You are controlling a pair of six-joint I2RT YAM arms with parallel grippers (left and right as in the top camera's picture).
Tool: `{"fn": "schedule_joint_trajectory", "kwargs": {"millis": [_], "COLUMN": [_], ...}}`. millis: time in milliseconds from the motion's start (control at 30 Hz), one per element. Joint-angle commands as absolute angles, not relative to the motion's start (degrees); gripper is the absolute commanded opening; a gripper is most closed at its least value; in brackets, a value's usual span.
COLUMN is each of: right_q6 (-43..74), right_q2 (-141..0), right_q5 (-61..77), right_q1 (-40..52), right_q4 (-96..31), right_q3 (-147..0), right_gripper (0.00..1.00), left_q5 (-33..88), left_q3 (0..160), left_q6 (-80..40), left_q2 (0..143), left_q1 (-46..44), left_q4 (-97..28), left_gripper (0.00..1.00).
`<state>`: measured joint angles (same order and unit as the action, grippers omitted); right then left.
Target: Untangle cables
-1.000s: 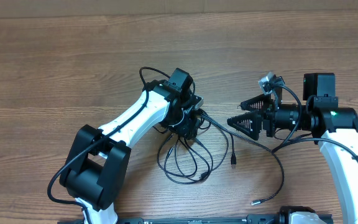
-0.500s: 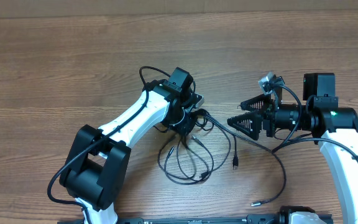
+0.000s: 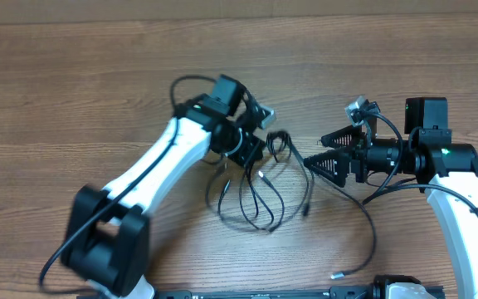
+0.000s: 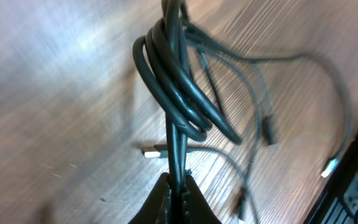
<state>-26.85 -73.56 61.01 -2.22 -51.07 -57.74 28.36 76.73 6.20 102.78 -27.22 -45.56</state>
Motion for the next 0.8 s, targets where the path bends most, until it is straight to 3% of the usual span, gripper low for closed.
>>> {"fn": "schedule_joint_trajectory", "kwargs": {"millis": [0,267,433,767], "right_q6": [-26.9,-27.2,-34.5,-45.6], "right_q2": [-73.4,-72.9,-71.3,-69.4], "right_q5": [60.9,62.3,64.5,64.6], "right_q1": [-2.3,-2.3,-2.3,-2.3], "right_q4": [-50.2,-41.6,-34.7,-31.2], "right_q3": [-58.9,-58.9,-58.9,-58.9], "right_gripper": [1.0,0.96,0.9,0.89], "left_q5": [31.2,37.1,48.7,63.3], "left_q3": [80.0,80.0,80.0,80.0], "left_q6": [11.6,14.9,18.3,18.2], "left_q2": [92.4,82.7,81.1,81.1], "left_q1": [-24.4,-22.8,-22.8,-22.9], "left_q4": [-45.2,-48.3,-52.8,-52.2], "left_gripper": [0.04,0.04,0.04,0.04]}}
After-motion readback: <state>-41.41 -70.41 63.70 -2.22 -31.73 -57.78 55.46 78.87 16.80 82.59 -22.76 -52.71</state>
